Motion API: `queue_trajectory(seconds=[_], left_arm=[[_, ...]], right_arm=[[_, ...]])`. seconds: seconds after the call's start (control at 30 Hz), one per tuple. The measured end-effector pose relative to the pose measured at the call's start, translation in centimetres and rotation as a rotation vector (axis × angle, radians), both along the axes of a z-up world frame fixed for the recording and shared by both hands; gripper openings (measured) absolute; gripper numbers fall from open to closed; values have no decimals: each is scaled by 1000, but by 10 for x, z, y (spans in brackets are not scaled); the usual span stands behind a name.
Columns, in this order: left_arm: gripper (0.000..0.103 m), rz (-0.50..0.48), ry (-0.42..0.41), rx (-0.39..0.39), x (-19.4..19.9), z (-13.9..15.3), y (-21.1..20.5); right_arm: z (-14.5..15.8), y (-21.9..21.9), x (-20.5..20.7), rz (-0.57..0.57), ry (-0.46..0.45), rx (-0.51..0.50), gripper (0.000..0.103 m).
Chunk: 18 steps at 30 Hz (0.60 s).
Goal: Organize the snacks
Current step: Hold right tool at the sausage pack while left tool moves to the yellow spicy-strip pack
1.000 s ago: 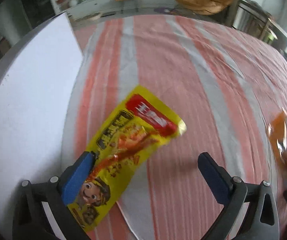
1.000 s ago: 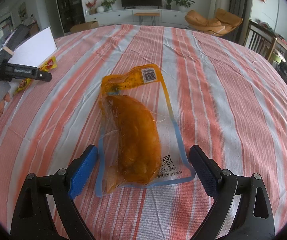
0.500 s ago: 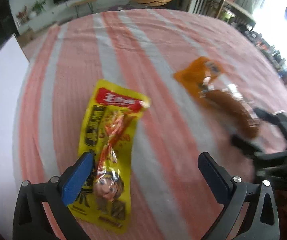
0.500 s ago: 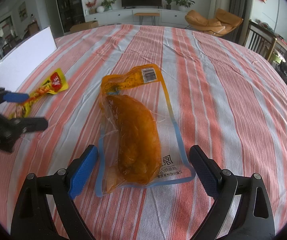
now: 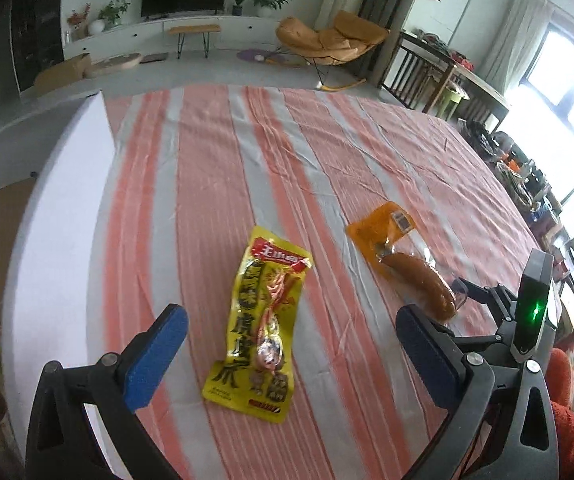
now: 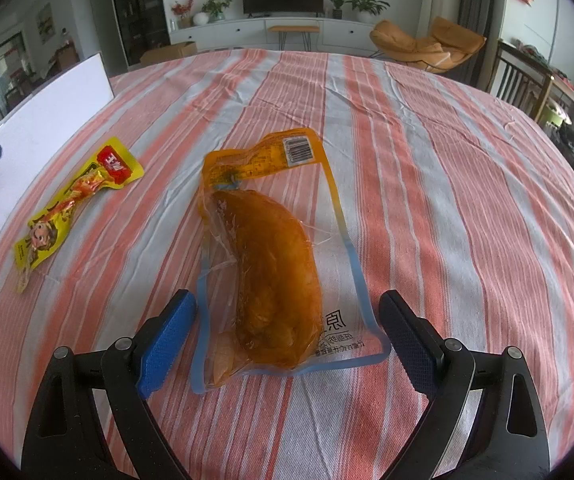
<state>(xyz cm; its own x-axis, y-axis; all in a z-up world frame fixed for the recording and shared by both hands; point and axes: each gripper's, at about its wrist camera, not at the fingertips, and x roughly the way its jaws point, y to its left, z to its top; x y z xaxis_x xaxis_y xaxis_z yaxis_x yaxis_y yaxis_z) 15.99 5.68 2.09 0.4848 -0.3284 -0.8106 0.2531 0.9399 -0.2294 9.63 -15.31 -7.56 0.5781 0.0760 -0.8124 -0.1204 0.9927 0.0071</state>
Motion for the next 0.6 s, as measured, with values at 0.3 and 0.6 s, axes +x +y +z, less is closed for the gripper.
queue_trajectory(seconds=[0.3, 0.6], left_arm=[[103, 12, 27, 0, 7, -12, 6], [103, -35, 97, 53, 29, -52, 1]], right_arm=[[0, 0, 0, 0, 0, 1, 95], [0, 0, -1, 1, -1, 6, 95]])
